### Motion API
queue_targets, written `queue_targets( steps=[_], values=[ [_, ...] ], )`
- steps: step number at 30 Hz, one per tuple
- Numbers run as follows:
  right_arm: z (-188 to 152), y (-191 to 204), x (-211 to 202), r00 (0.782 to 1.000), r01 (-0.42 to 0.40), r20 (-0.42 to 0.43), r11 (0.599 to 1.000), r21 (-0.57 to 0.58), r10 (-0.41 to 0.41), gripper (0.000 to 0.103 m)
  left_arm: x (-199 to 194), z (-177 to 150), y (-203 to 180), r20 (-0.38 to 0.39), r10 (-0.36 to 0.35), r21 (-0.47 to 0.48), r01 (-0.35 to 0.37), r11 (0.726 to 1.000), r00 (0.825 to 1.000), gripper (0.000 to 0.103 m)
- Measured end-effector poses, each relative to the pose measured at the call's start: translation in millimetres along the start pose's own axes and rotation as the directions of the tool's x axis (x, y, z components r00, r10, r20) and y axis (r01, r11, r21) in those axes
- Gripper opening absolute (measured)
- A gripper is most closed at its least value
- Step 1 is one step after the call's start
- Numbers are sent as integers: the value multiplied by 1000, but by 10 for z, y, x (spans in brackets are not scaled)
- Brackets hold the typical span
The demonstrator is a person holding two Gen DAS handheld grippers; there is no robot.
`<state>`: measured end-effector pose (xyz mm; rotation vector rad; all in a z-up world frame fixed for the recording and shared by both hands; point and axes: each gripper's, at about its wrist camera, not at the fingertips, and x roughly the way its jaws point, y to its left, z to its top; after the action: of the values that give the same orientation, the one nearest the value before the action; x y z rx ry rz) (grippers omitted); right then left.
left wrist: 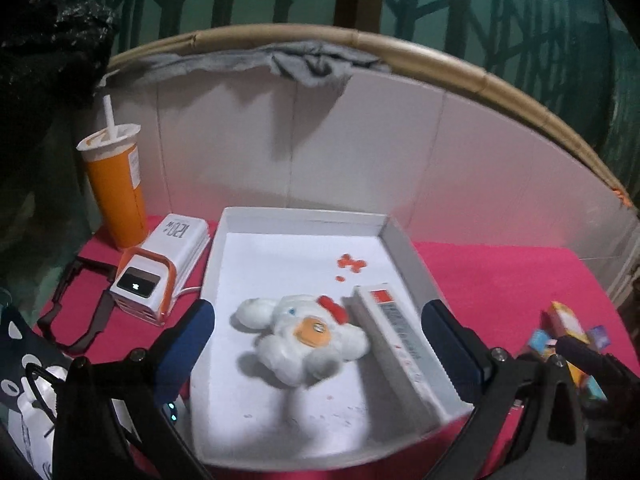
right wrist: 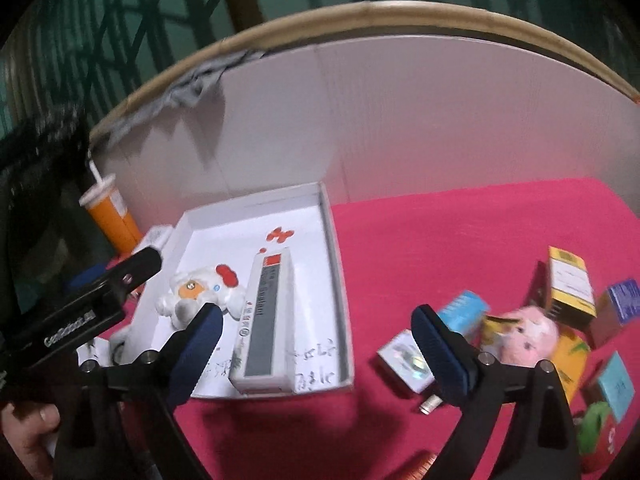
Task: Organize objects
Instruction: 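Lower the plush into the tray with the left gripper while the right gripper lowers the sealant box beside it, then grasp the red SEQUOIA box with the left gripper while the right gripper grasps the red chili plush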
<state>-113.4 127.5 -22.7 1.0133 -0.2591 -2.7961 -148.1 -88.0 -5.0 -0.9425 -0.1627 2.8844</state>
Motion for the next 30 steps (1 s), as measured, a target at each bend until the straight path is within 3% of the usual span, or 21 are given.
queue_targets(
  steps=[7, 13, 17, 22, 26, 30],
  values=[
    [-42, -546, -515, 998, -23, 64, 988, 155, 13, 99, -322, -133, -194, 16, -108, -17, 108, 994, 994, 103],
    [-198, -979, -983, 992, 6, 124, 977, 212, -33, 99, -501, -363, -657, -24, -228, 84, 229, 970, 973, 103],
    [-296, -1259, -1246, 986, 33, 150, 968, 250, -72, 99, -517, -583, -1046, -115, -324, 163, 339, 926, 939, 103],
    [-446, -1653, -1518, 974, 101, 167, 956, 274, -151, 99, -376, -963, -1456, -254, -340, 232, 399, 887, 905, 103],
    [-575, -2000, -1655, 963, 163, 160, 938, 305, -219, 99, -210, -1211, -1575, -354, -341, 177, 420, 890, 871, 103],
    [-766, -2311, -1689, 952, 228, 119, 913, 338, -282, 99, -61, -1352, -1599, -407, -316, 124, 395, 910, 857, 103]
  ],
)
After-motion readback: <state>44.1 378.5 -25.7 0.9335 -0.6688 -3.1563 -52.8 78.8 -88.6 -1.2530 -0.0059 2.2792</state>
